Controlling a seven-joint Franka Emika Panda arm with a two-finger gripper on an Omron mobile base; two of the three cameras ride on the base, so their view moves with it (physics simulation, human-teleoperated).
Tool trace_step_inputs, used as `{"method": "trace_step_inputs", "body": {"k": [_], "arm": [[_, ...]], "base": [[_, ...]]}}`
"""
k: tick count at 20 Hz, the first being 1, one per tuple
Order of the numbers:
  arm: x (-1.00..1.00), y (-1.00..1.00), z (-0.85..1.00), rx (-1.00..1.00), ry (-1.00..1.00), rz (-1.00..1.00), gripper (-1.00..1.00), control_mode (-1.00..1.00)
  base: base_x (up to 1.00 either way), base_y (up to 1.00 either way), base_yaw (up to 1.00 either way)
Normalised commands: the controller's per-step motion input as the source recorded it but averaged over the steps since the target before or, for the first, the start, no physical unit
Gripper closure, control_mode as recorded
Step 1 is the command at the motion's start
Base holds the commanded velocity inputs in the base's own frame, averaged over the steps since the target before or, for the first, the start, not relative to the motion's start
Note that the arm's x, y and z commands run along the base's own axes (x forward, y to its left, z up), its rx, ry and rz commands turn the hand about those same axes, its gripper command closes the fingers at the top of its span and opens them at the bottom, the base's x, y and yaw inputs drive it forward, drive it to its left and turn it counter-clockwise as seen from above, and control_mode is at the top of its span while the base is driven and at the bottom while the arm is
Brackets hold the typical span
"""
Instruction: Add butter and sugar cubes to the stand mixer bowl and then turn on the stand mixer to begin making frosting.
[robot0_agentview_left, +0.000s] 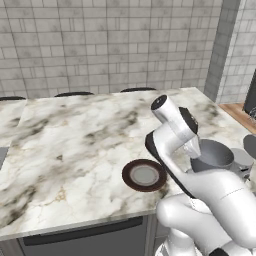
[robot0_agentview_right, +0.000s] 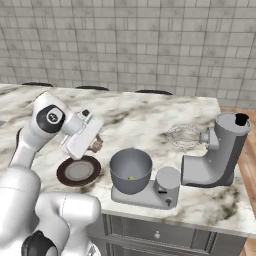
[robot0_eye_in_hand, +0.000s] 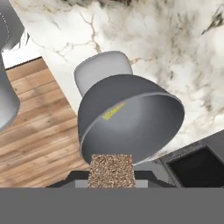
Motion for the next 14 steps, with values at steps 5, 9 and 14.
{"method": "trace_step_inputs", "body": {"k": [5,9,14], "arm": [[0.04,-0.45,0.19,0.0,0.11,-0.09,1.0,-1.0],[0.1,-0.51,-0.09,0.04,0.12,-0.02,1.0,-1.0],[0.02,-0.39,-0.49,0.06,0.03,0.0,1.0,-1.0]], "base": [[0.0,0.0,0.0],[0.0,0.0,0.0],[0.0,0.0,0.0]]}}
